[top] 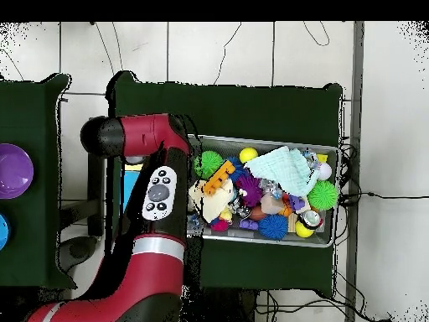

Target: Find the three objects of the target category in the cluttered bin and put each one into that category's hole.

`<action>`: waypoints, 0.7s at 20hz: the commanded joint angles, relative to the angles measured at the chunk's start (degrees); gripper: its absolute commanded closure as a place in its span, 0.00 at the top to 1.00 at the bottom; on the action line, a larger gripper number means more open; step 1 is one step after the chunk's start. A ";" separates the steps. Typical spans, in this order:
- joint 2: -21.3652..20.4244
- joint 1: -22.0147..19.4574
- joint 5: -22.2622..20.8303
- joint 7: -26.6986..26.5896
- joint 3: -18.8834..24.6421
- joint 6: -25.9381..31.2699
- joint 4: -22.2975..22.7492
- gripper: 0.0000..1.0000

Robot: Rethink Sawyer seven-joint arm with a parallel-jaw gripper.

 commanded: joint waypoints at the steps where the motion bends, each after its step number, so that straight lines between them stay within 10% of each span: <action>1: 3.23 -3.58 -0.48 12.32 4.37 -13.82 6.76 1.00; 14: 1.05 -3.40 0.06 11.34 4.53 -13.43 9.51 1.00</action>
